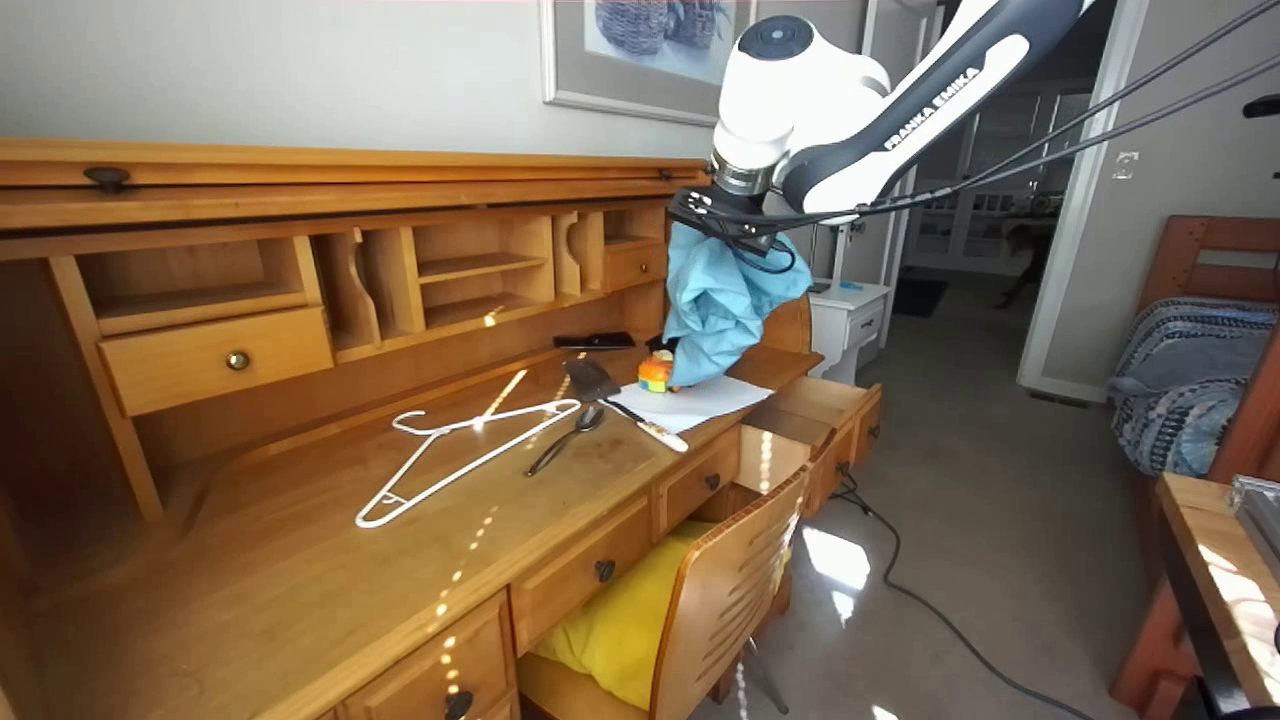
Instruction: Use the towel to wipe the drawer
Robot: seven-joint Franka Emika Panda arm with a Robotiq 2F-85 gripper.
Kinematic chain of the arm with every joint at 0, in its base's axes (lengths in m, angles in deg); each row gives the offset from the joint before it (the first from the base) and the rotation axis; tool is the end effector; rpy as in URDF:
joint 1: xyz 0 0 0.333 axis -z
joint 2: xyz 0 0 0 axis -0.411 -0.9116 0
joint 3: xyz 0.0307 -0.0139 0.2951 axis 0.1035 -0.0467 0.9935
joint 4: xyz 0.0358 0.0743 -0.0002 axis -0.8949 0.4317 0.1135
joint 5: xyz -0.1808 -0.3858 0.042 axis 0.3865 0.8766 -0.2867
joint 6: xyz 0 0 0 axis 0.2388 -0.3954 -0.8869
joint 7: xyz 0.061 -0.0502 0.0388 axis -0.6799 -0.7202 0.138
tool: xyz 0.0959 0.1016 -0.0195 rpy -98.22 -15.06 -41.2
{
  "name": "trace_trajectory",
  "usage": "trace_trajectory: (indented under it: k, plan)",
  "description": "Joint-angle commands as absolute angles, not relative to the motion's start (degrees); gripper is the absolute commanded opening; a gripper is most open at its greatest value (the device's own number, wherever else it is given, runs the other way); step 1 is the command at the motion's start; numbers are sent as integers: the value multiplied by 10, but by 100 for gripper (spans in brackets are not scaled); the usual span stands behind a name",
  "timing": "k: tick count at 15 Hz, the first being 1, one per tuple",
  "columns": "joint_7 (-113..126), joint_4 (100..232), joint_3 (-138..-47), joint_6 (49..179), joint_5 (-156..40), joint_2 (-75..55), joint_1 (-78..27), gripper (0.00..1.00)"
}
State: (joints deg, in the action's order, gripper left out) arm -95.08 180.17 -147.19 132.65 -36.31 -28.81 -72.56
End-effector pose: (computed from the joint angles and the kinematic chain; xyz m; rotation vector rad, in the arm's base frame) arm 0.7030 -0.0675 0.3082 2.0015 -1.7948 1.1841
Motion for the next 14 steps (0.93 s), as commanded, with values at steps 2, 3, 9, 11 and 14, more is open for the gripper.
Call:
trace_trajectory:
  k: [2, 3, 9, 11, 14]
  plan:
    - [-954, 1912, -1435, 1318, -364, -206, -747, 2]
    - [-978, 1861, -1454, 1299, -342, -258, -743, 7]
    - [-980, 1895, -1423, 1304, -338, -223, -735, 7]
    - [-979, 1897, -1423, 1304, -338, -219, -734, 2]
    - [-962, 1878, -1361, 1235, -402, -201, -654, 2]
